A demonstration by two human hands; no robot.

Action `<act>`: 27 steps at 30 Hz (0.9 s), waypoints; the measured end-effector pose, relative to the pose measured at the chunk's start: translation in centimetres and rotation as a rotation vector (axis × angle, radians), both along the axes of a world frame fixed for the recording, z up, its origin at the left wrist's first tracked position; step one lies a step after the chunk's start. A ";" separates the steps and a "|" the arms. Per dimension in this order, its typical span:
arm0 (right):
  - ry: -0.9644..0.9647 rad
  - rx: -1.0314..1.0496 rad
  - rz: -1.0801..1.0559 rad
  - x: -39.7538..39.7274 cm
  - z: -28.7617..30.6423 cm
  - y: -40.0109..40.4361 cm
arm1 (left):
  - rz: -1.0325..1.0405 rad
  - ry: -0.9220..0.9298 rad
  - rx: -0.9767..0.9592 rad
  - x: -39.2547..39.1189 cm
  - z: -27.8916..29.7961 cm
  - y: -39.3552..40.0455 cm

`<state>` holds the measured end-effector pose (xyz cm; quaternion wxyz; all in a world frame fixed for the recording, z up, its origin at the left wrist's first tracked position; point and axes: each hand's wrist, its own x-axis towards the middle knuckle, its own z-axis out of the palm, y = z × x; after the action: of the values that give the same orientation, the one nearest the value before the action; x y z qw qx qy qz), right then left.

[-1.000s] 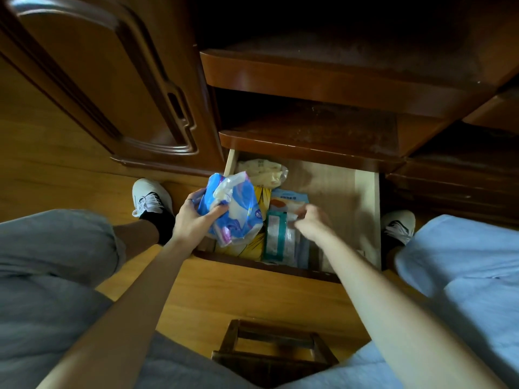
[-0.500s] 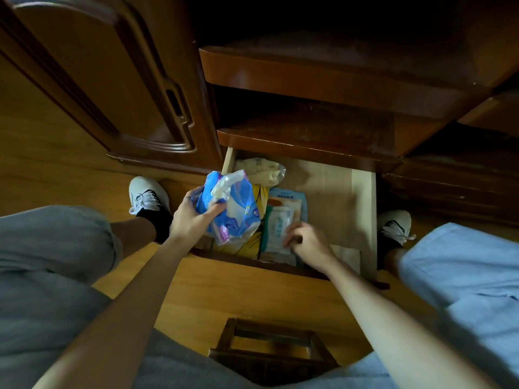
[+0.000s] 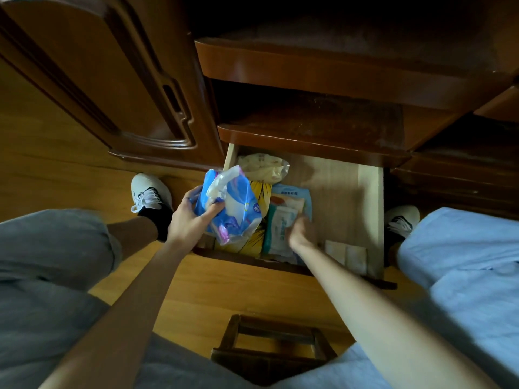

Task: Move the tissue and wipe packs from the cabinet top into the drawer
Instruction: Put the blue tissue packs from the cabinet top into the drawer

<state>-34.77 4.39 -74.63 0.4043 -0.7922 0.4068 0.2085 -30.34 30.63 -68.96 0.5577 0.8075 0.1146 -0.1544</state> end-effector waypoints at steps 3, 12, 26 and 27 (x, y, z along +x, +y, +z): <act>0.050 0.003 -0.091 -0.1 -0.2 0.5 | -0.003 -0.004 -0.027 0.0 0.0 -0.3; -0.045 -0.204 0.211 1.6 3.0 1.1 | -0.064 0.098 -0.073 0.1 0.1 -0.7; -0.243 1.221 -0.200 2.0 10.4 3.3 | 0.008 -0.057 -0.523 -0.5 5.1 -4.5; -0.247 1.165 -0.204 1.8 10.4 3.1 | 0.019 -0.075 -0.502 -0.6 5.1 -4.9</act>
<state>-32.98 7.46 -64.28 0.8338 -0.4159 0.2496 0.2637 -30.89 25.68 -63.83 0.7460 0.6478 0.0591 -0.1426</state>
